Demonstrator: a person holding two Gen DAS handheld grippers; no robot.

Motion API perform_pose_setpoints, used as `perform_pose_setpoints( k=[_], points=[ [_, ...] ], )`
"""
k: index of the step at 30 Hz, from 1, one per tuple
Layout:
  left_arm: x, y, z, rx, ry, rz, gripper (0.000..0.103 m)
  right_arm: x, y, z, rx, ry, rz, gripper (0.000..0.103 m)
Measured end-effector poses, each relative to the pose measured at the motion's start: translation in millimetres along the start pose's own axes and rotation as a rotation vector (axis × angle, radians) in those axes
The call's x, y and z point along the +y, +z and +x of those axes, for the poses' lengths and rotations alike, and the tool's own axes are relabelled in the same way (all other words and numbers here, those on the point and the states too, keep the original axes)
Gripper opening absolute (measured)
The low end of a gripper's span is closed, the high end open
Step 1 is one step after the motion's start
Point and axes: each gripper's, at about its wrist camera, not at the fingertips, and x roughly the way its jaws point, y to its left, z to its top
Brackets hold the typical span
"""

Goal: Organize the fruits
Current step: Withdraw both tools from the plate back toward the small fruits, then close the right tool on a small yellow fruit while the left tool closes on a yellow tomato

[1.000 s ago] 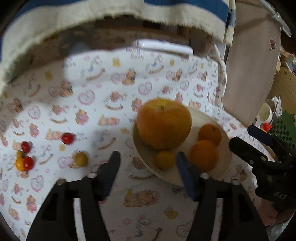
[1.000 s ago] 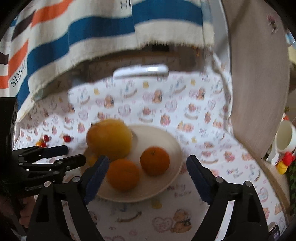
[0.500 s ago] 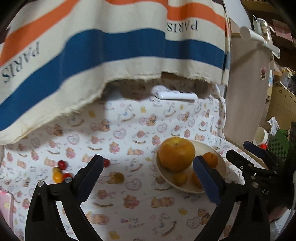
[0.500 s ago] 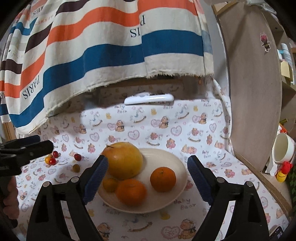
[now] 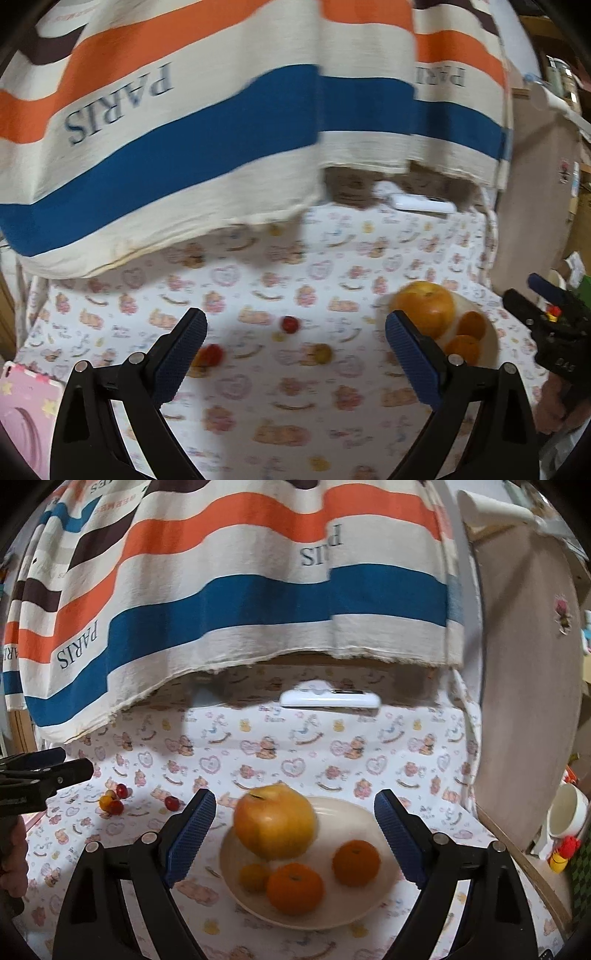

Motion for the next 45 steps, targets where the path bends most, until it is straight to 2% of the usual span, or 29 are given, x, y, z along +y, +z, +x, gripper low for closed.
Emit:
perform_pose_setpoints(
  k=[4,12,15,19,22,26,29,32,34,37,39,42,45],
  points=[
    [32,8,5,-0.025,0.076,-0.025,0.097,23,6,10,0.004,0.013,-0.025,0.089],
    [84,22,17,-0.044,0.132,-0.107,0.097,83,23,33,0.005,0.062,-0.079,0.089],
    [101,13,23,-0.03,0.137,-0.16,0.097,101,25,45,0.023,0.088,-0.087,0.089],
    [113,4,36,0.019,0.153,-0.17,0.095,125,23,66,0.057,0.11,-0.102,0.089],
    [120,2,40,0.041,0.175,-0.181,0.095,140,20,90,0.124,0.11,-0.103,0.089],
    [131,1,41,0.062,0.189,-0.206,0.095,146,12,128,0.285,0.137,-0.041,0.089],
    [138,-2,43,0.08,0.187,-0.229,0.095,147,4,147,0.361,0.135,-0.029,0.088],
    [140,-3,43,0.086,0.181,-0.233,0.095,154,-5,153,0.367,0.11,-0.084,0.082],
    [139,-3,44,0.096,0.177,-0.225,0.095,157,-13,158,0.399,0.142,-0.098,0.07],
    [138,-5,46,0.104,0.179,-0.215,0.095,159,-23,164,0.451,0.195,-0.089,0.057],
    [138,-6,47,0.113,0.179,-0.213,0.095,161,-28,167,0.473,0.21,-0.098,0.051],
    [137,-8,50,0.121,0.184,-0.207,0.095,162,-32,169,0.493,0.208,-0.111,0.049],
    [136,-8,50,0.125,0.178,-0.202,0.095,164,-36,174,0.525,0.194,-0.123,0.037]
  ],
)
